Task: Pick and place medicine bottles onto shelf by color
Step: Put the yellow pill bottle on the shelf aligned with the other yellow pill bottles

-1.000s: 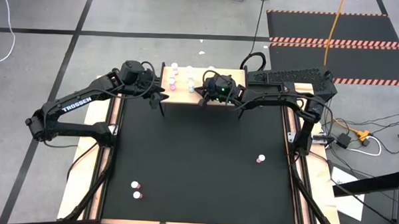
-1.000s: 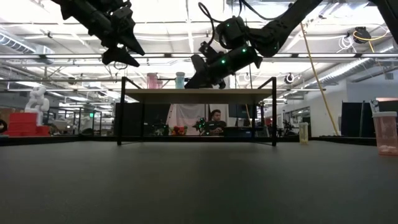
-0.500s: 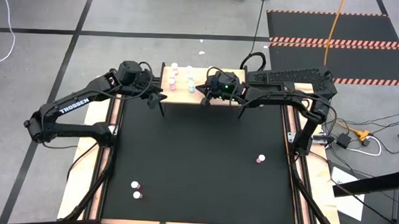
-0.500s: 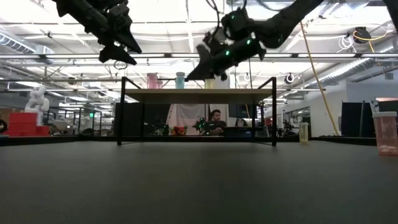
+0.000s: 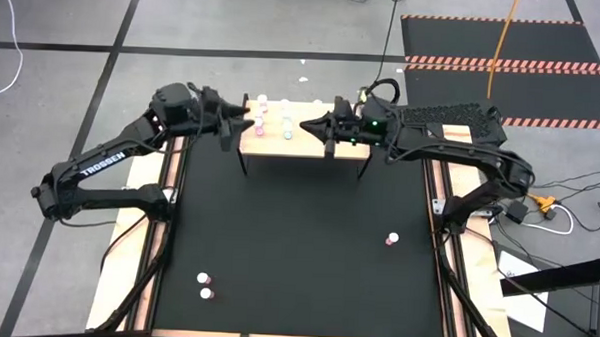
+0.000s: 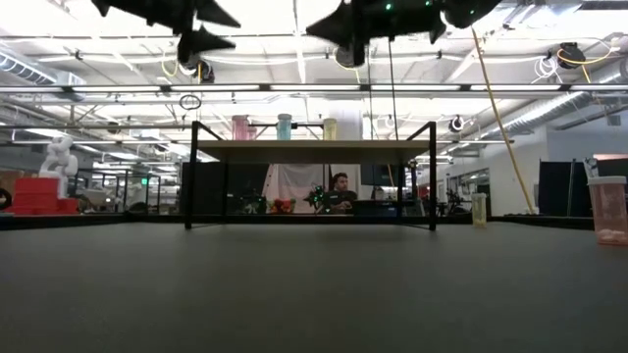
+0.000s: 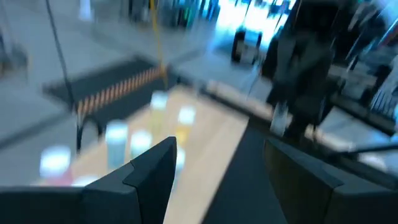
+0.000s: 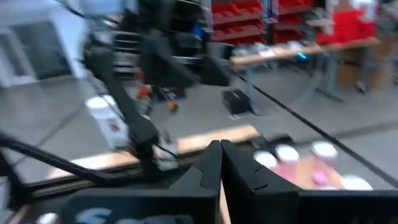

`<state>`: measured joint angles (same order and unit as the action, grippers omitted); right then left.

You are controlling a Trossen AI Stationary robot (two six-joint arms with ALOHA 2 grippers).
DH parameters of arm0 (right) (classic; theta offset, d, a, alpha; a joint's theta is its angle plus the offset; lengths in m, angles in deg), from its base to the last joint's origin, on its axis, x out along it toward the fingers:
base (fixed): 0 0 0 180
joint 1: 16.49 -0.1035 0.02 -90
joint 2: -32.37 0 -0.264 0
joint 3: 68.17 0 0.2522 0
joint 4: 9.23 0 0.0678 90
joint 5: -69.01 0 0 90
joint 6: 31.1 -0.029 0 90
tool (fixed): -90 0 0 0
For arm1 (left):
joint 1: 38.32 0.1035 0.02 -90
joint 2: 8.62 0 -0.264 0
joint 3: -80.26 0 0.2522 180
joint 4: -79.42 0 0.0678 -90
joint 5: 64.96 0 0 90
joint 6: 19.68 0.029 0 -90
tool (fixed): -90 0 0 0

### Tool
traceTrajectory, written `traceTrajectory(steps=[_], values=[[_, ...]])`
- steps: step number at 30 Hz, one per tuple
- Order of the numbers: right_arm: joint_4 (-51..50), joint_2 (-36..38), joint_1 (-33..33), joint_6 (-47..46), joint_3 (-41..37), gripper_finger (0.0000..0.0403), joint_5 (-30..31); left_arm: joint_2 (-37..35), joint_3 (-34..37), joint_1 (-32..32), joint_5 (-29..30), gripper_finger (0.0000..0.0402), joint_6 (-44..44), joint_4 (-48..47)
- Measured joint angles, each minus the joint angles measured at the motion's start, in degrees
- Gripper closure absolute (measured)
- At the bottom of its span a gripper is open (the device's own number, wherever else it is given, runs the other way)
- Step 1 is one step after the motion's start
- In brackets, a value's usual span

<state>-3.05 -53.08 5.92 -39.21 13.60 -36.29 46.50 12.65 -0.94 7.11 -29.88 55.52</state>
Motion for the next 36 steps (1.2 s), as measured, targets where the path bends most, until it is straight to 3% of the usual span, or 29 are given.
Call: traceTrajectory(steps=[4, 8, 14, 22, 30, 36], values=[[1.39, 1.92, 0.0, 3.31, 0.0, 0.0403, -8.03, 0.29, 0.0, -0.17, 0.07, 0.0161, -4.09, 8.89], [0.93, 4.46, -0.04, 2.96, 0.0, 0.0403, -9.97, 0.24, 0.0, -0.06, 1.64, 0.0161, -12.08, 12.77], [-7.3, 8.23, 0.85, 9.39, -0.04, 0.0403, -5.35, 0.26, 0.0, -2.6, 1.49, 0.0161, -20.6, 11.1], [-17.28, 14.14, 1.05, 10.08, -0.04, 0.0403, 5.27, 0.28, 0.0, -9.55, 6.45, 0.0161, -20.62, 10.65], [-21.39, 21.11, -2.28, 0.0, -0.02, 0.0403, 9.42, -2.4, 0.02, -14.27, 6.49, 0.0161, -18.74, 9.45], [-21.48, 23.43, -10.83, -6.13, -0.02, 0.0378, 19.74, -9.94, 0.02, -19.75, 7.63, 0.0161, -17.08, 6.55]])
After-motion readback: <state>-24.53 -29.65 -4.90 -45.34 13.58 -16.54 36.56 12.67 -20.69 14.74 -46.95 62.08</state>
